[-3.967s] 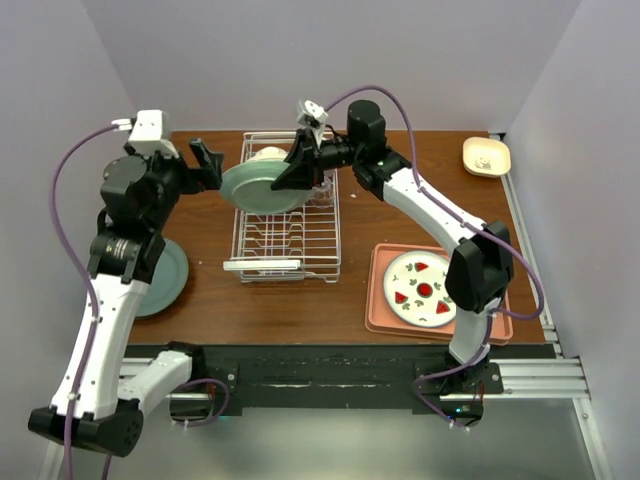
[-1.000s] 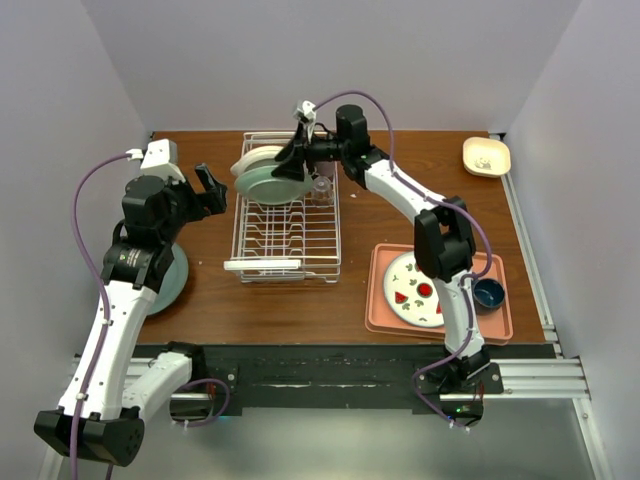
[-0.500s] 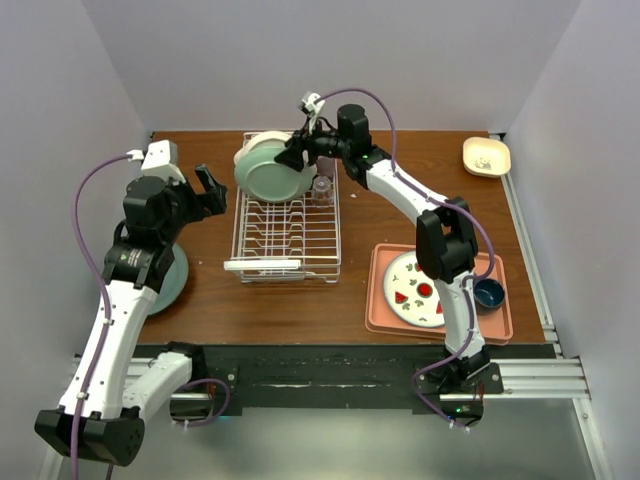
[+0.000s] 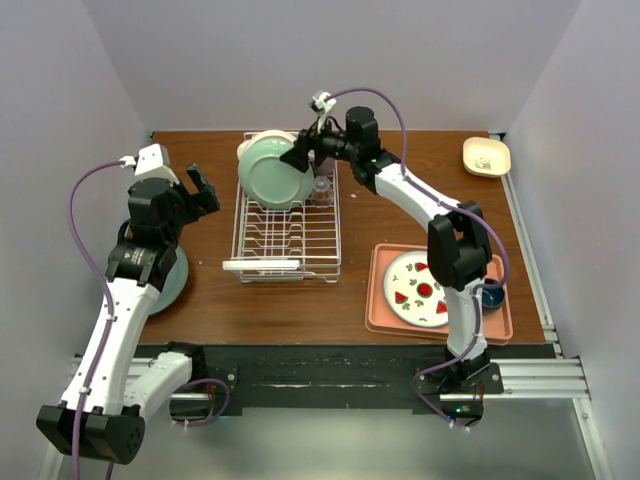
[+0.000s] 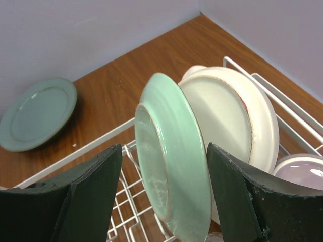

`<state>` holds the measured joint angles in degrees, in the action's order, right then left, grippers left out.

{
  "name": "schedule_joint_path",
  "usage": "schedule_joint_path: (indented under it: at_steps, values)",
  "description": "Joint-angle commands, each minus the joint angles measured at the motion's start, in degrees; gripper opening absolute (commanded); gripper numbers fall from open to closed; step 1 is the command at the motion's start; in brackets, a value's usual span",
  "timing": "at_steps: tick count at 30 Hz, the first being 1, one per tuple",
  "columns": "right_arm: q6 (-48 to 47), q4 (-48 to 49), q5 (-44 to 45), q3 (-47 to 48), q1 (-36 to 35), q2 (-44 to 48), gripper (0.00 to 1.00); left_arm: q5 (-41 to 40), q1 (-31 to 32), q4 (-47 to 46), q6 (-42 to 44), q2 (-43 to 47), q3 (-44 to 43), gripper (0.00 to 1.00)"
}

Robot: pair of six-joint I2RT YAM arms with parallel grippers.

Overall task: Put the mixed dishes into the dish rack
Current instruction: Insert the plate into the dish rack

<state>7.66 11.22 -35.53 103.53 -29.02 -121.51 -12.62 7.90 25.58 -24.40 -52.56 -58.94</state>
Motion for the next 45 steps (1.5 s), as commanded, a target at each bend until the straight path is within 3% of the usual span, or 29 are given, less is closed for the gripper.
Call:
schedule_joint_path:
  at_steps: [1,30,37,45]
  values:
    - [2.01,5.47,-1.64,-0.69,0.01,6.73,0.73,-4.17,-0.43,-1.32,-2.31,0.09,0.84,0.98]
    - [1.83,-0.76,6.52,-5.88,0.19,16.75,0.75,-10.85,-2.45,-3.61,-9.69,-2.37,6.64,0.98]
    - [4.19,-1.82,0.21,-0.35,0.80,9.99,0.75,-5.84,-3.77,-6.77,-10.66,-4.04,8.66,0.98]
    - [13.95,5.91,-8.23,5.19,3.79,-0.03,0.77,-3.46,-4.47,-8.88,-10.66,-6.95,9.01,0.98]
